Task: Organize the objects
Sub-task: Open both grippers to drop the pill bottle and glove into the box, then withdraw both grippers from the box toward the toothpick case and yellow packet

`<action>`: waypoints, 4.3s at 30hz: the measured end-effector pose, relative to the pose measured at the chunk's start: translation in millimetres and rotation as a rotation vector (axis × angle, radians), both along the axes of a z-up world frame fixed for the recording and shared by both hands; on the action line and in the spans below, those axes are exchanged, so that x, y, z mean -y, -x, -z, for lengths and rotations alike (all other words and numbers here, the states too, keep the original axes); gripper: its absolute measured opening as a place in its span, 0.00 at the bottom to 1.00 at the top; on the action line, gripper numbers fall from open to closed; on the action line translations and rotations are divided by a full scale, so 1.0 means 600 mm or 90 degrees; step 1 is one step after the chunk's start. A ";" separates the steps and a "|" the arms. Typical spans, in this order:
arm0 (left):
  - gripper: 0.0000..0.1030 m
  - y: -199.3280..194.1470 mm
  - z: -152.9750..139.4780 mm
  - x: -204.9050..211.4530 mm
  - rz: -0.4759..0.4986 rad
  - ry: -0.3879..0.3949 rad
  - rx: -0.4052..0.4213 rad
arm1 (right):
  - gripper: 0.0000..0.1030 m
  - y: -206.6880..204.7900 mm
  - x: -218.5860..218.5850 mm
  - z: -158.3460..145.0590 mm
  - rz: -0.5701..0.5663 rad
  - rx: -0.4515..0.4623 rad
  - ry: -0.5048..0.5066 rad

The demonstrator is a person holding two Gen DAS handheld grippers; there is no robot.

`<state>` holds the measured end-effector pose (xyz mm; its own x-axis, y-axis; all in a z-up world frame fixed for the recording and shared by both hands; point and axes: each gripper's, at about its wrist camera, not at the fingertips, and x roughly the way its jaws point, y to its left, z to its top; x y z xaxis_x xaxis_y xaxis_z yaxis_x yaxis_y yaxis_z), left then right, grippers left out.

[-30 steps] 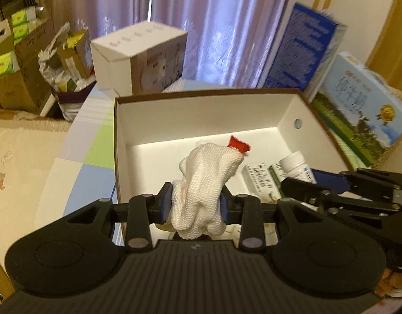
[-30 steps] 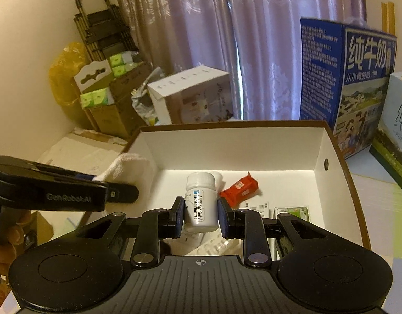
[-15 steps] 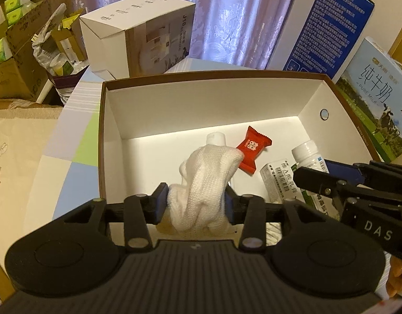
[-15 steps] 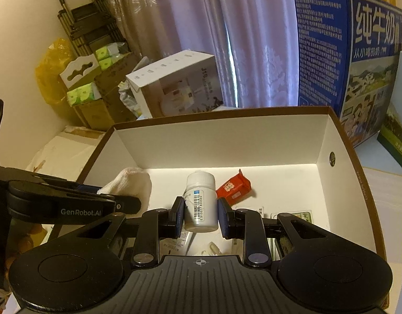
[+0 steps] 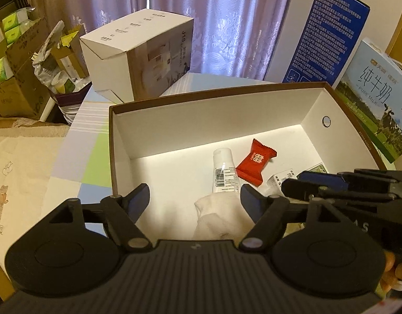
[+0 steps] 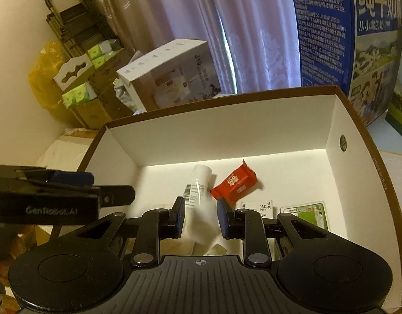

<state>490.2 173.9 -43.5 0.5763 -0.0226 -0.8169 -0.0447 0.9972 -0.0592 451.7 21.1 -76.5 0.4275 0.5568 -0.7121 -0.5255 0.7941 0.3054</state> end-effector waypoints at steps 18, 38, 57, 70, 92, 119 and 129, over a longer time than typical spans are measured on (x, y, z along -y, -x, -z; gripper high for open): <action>0.88 0.057 -0.033 0.017 0.030 0.007 0.010 | 0.50 0.036 0.055 -0.044 0.043 -0.013 -0.017; 0.93 0.210 -0.078 0.052 0.040 0.030 0.015 | 0.66 0.182 0.133 -0.098 0.083 -0.018 -0.049; 0.93 0.341 -0.084 0.075 0.027 0.052 -0.005 | 0.67 0.312 0.182 -0.115 0.087 -0.034 -0.049; 0.93 0.401 -0.072 0.105 0.032 0.051 -0.026 | 0.67 0.376 0.225 -0.102 0.095 -0.056 -0.042; 0.93 0.449 -0.029 0.138 0.036 0.026 -0.072 | 0.67 0.439 0.281 -0.048 0.108 -0.112 -0.014; 0.93 0.457 0.011 0.139 0.031 0.009 -0.108 | 0.67 0.449 0.296 0.013 0.095 -0.109 0.054; 0.93 0.453 0.024 0.115 0.005 0.009 -0.119 | 0.67 0.400 0.297 0.054 0.058 -0.081 0.072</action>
